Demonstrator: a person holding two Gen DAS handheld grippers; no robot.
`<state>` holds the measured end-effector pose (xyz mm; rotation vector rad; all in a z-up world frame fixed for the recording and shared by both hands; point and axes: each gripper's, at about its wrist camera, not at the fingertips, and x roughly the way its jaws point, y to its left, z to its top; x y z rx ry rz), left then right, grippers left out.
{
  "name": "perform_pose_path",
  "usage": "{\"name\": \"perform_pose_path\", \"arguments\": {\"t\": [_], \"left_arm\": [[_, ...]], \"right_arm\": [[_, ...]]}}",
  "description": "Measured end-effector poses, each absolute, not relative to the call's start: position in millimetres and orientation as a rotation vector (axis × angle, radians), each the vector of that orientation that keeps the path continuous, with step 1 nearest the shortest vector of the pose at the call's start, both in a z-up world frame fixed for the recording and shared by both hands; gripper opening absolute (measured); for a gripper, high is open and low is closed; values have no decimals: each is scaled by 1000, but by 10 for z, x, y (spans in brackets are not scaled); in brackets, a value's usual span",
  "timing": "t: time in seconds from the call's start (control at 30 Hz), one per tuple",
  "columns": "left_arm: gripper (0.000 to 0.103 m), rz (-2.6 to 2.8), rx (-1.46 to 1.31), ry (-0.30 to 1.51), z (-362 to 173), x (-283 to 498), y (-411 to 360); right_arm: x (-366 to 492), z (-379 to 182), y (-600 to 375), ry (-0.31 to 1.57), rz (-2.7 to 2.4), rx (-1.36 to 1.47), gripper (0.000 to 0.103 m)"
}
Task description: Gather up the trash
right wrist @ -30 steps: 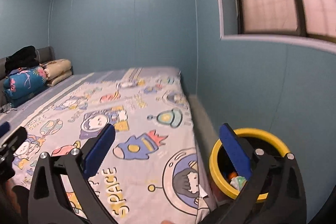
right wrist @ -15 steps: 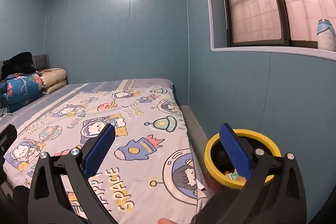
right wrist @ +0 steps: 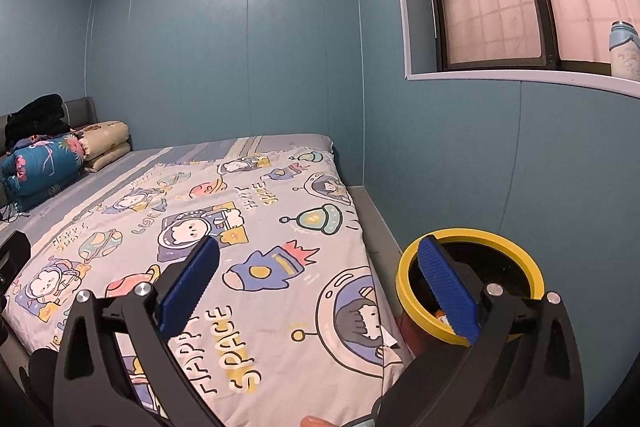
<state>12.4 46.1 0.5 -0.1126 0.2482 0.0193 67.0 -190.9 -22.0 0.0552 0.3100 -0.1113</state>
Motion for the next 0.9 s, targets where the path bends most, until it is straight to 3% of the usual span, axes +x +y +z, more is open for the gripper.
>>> {"name": "perform_pose_path", "arguments": {"t": [0.9], "left_arm": [[95, 0, -113, 275, -52, 171, 455]], "right_arm": [[707, -271, -1922, 343, -115, 62, 95]]}}
